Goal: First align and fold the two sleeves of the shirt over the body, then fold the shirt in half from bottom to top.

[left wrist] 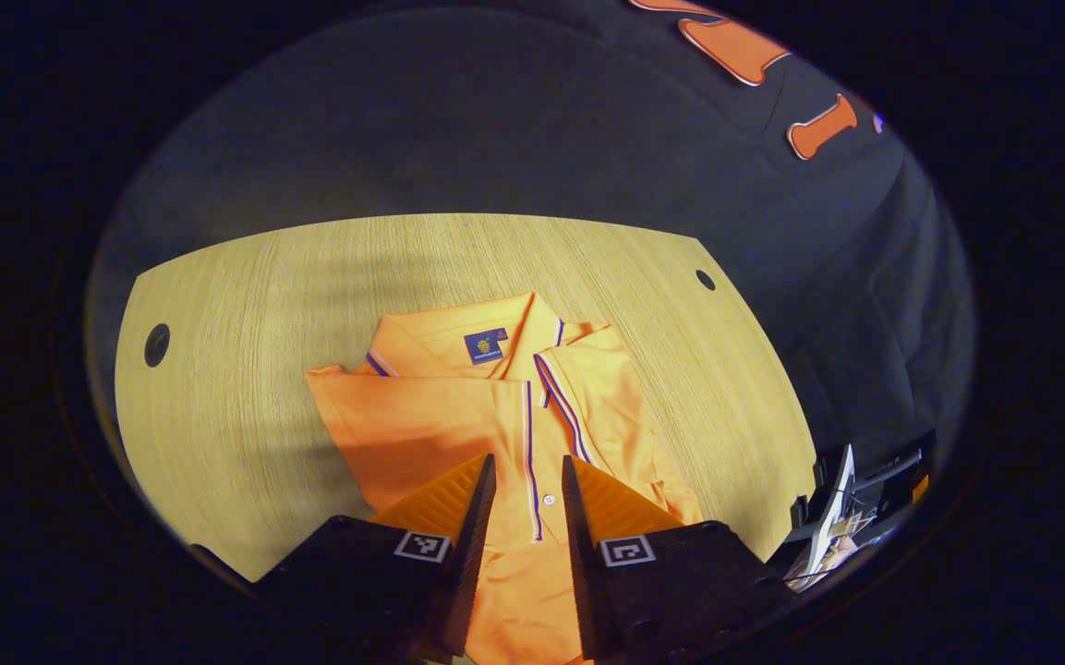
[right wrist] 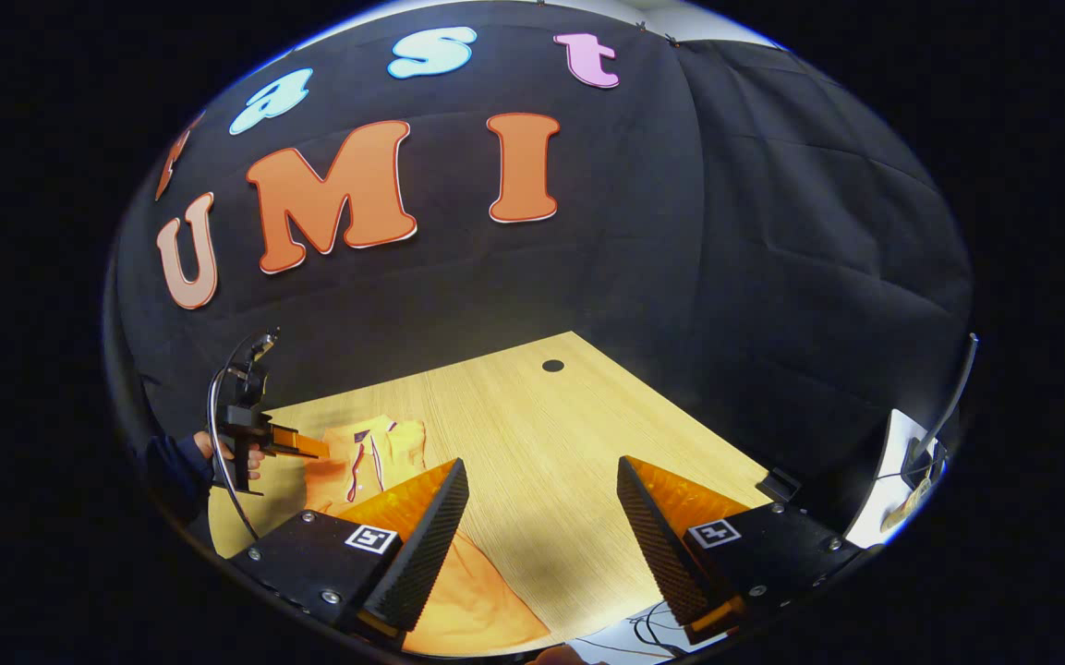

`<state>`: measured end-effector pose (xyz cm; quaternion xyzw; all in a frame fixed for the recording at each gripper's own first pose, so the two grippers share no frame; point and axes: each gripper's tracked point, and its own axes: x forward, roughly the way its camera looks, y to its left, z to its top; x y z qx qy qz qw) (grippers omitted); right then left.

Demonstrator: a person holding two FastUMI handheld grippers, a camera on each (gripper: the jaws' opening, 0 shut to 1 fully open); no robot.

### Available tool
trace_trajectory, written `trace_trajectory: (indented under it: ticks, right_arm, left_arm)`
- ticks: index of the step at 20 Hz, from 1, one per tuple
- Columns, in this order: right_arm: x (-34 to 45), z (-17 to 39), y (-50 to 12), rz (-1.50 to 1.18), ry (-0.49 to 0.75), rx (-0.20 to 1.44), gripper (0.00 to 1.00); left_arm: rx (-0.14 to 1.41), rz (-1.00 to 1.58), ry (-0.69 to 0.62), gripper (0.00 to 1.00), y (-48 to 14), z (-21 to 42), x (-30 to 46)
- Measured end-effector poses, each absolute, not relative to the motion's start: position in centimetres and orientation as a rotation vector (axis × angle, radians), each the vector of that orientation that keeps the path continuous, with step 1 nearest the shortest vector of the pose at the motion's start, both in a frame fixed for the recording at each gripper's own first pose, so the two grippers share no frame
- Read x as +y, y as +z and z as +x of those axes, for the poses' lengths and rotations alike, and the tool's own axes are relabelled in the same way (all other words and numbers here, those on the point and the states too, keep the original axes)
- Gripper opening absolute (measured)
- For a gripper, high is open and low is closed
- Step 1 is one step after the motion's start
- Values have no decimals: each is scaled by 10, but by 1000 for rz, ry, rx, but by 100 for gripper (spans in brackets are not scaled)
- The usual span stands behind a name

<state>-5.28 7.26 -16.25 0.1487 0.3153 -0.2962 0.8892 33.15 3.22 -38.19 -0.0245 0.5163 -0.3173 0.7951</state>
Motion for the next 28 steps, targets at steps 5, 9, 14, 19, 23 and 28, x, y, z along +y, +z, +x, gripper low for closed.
trace_trajectory:
  ticks: [5, 9, 14, 19, 23, 28]
  right_arm:
    - [79, -38, -160, 278, -557, 621, 99]
    - [84, -22, -153, 240, -466, 583, 99]
    - [85, -8, -131, 161, -358, 498, 99]
    - [92, -4, -108, 101, -268, 415, 99]
    - [103, -4, -95, 78, -189, 358, 98]
    - [120, -8, -88, 61, -109, 315, 99]
  left_arm:
    - [959, -5, -646, 96, -343, 326, 49]
    - [822, -31, -575, 97, -289, 305, 69]
    - [661, -63, -456, 98, -232, 265, 102]
    - [520, -59, -355, 98, -186, 228, 126]
    - [377, -43, -284, 98, -144, 194, 140]
    - [213, -44, -247, 98, -100, 148, 146]
